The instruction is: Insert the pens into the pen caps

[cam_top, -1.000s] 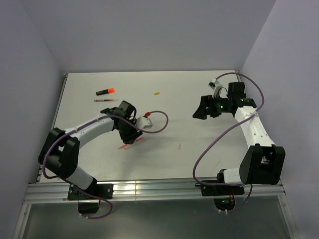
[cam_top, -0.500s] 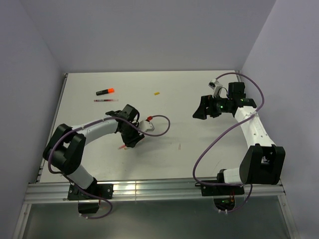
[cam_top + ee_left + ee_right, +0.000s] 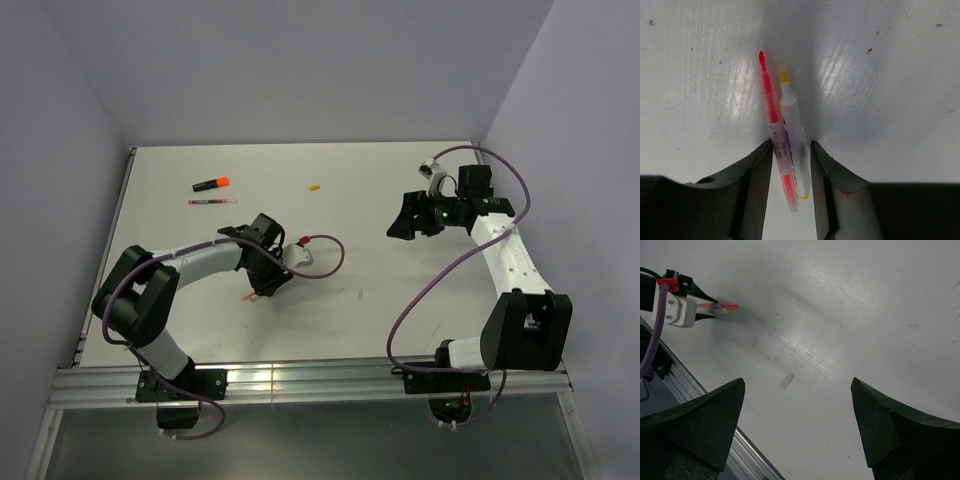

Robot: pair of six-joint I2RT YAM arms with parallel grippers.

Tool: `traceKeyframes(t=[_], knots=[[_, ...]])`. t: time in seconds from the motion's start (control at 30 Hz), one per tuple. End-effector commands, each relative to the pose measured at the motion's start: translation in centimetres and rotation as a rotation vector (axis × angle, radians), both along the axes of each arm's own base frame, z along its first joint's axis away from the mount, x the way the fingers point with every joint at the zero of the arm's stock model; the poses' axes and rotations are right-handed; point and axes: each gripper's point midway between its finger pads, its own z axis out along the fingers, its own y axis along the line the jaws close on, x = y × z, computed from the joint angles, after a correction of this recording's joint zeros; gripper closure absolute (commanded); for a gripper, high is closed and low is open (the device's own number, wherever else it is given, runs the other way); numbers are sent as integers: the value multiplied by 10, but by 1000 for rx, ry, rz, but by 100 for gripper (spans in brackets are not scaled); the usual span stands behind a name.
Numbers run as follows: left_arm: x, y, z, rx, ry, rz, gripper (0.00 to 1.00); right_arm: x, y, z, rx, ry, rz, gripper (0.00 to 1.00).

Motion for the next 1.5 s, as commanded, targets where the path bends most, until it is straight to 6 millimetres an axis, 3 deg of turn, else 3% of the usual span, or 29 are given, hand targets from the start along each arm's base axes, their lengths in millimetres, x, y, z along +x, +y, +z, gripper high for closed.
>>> traceKeyframes(t=[0.0, 0.17, 0.3, 0.53, 0.67, 0.87, 1.33, 1.47], knots=[[-21, 2, -14, 24, 48, -20, 59, 3, -4, 9, -12, -44, -5, 6], [-30, -2, -17, 25, 59, -13, 59, 3, -3, 8, -5, -37, -5, 6], [-36, -17, -18, 12, 51, -16, 59, 5, -3, 9, 1, -36, -5, 6], [-37, -40, -15, -26, 93, 8, 79, 12, -2, 18, 6, -54, -7, 6], [-26, -48, -7, -35, 70, 16, 89, 17, -2, 22, 8, -61, -11, 7], [-12, -44, -7, 3, 16, 37, 100, 20, -3, 27, 8, -72, -11, 7], [44, -40, 29, -36, -51, 161, 100, 18, -2, 24, 10, -67, -4, 7], [50, -40, 31, -35, -57, 164, 100, 17, -1, 24, 11, -70, -1, 7]])
